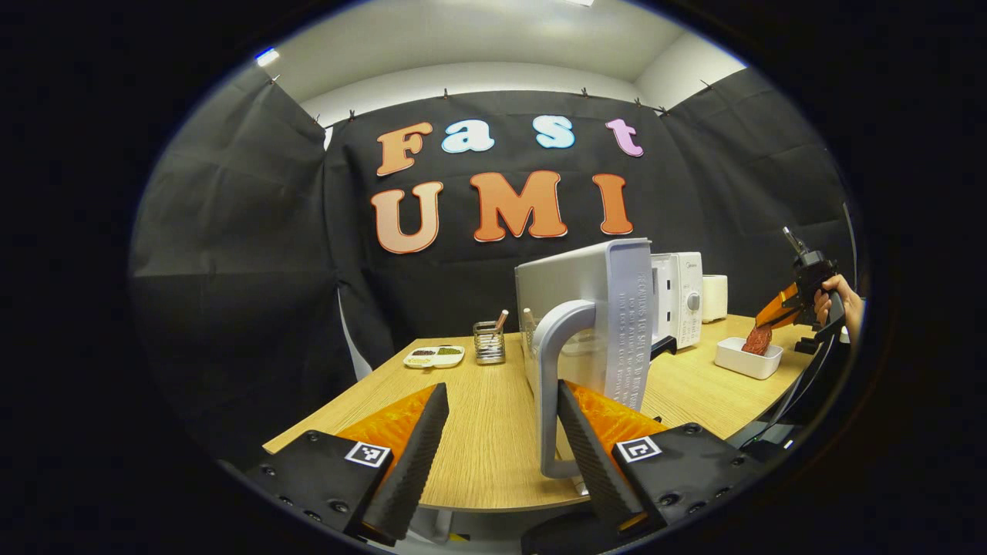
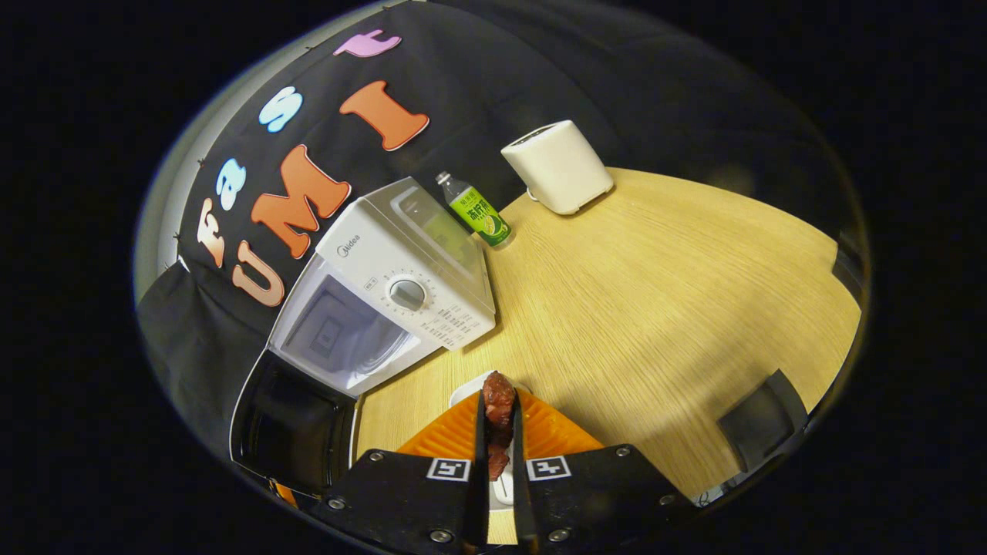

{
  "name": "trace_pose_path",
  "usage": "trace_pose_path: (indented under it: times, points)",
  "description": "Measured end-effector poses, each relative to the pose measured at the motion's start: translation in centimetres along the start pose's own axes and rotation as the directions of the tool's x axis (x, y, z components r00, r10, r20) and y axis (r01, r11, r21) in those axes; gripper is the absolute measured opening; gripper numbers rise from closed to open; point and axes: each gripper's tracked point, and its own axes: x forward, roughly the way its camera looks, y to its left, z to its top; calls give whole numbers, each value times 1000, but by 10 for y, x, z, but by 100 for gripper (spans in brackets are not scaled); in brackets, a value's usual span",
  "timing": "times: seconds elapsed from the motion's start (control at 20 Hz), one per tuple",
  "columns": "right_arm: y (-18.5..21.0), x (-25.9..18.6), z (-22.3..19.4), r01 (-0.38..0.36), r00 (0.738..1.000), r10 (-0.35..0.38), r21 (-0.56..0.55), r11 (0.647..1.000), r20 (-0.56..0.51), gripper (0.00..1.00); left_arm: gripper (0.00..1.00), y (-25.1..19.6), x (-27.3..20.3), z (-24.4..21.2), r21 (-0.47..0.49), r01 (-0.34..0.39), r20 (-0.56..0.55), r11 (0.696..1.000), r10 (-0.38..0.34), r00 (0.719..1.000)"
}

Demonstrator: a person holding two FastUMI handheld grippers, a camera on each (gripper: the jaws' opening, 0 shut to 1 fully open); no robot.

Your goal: Open the microwave oven with the left hand, put the food in, and close the microwave oven.

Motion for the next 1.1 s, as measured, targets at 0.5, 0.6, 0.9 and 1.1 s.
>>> trace_pose_path:
  times: [0.5,0.6,0.9,1.1]
  points:
    - [97,-45,52,-71,960,142,-281,957,241,12,83,-5,4,0,-13,22,-14,1000,-22,1000]
    - [124,-43,52,-68,949,175,-371,926,262,12,91,-5,5,-1,-20,26,-13,999,-26,1000]
    - [199,-15,35,-50,935,254,-619,784,248,12,91,-4,7,-7,-42,46,-12,998,-46,999]
    - [252,1,32,-32,898,356,-771,636,257,12,83,-2,9,-9,-60,62,-6,996,-62,998]
